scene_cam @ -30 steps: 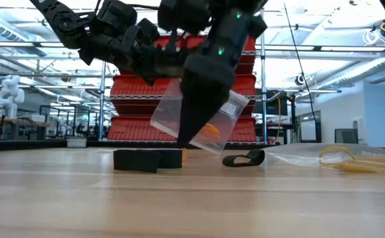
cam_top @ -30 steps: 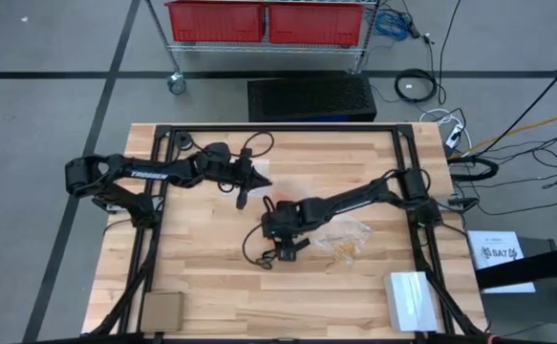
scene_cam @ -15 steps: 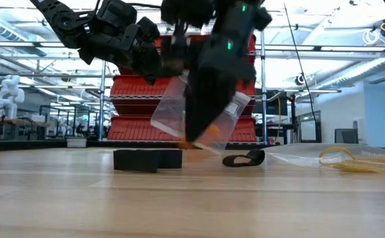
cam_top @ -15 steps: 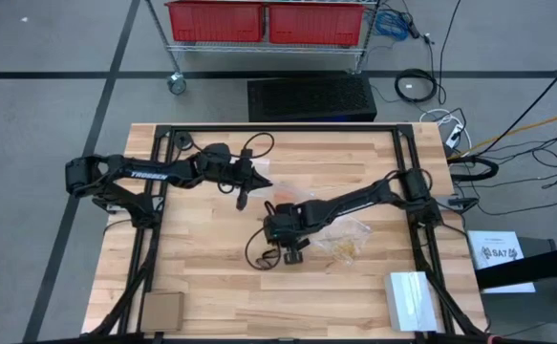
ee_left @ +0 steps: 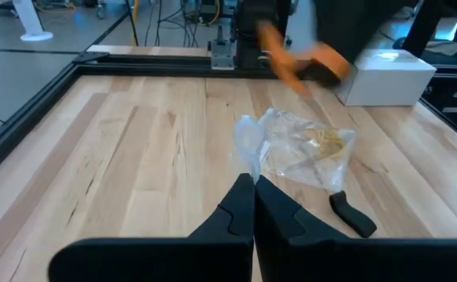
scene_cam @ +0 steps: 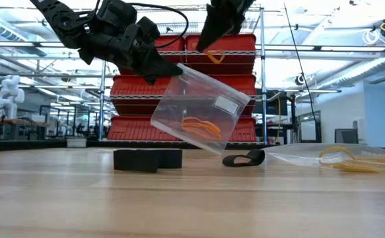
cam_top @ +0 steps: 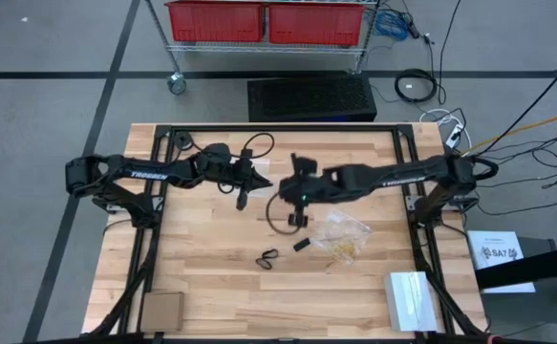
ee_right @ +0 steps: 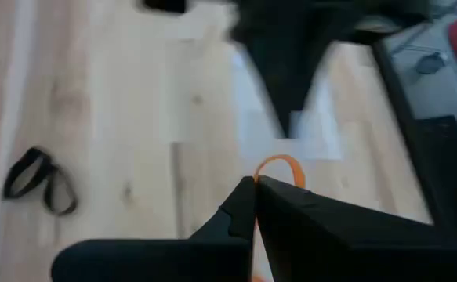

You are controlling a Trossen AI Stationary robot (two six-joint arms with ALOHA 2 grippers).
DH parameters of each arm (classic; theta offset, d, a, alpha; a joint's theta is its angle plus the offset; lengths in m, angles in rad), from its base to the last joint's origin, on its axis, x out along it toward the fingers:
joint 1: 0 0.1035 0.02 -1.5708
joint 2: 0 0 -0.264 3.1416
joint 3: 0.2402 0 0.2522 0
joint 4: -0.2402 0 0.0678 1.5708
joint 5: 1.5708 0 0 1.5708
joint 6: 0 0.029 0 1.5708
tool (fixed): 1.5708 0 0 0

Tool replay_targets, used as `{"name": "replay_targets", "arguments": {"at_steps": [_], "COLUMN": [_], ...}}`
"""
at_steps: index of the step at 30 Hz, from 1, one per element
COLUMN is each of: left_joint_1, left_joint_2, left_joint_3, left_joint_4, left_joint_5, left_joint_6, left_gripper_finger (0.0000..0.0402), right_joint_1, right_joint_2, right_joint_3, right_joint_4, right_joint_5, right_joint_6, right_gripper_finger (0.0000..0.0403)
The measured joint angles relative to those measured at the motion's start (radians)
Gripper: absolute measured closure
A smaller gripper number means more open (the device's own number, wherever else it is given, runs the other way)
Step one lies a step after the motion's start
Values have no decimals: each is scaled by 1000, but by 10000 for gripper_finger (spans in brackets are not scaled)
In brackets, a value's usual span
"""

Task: Sort rubber bands
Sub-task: Put the orange rubber band into the top right transparent zip lock bag

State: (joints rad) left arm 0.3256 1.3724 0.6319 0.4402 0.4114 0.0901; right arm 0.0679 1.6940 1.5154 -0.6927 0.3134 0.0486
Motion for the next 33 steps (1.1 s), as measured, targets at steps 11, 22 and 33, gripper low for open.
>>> {"name": "replay_targets", "arguments": {"at_steps": [11, 22, 33], "left_joint_1": [-5, -5, -5], "left_joint_2": [0, 0, 0], "left_joint_3": [0, 0, 0], "left_joint_4": [-1, 6, 15], "left_joint_5": [0, 0, -23], "left_joint_6": [1, 1, -5], "left_gripper_finger": [401, 401, 401], "right_joint_1": [-85, -124, -123], "right_joint_2": [56, 104, 104], "right_joint_3": [0, -1, -1], "right_joint_4": [-62, -29, 1], "right_joint_5": [-57, -91, -163], "right_joint_6": [0, 4, 21], "right_gripper_finger": [403, 403, 295]}}
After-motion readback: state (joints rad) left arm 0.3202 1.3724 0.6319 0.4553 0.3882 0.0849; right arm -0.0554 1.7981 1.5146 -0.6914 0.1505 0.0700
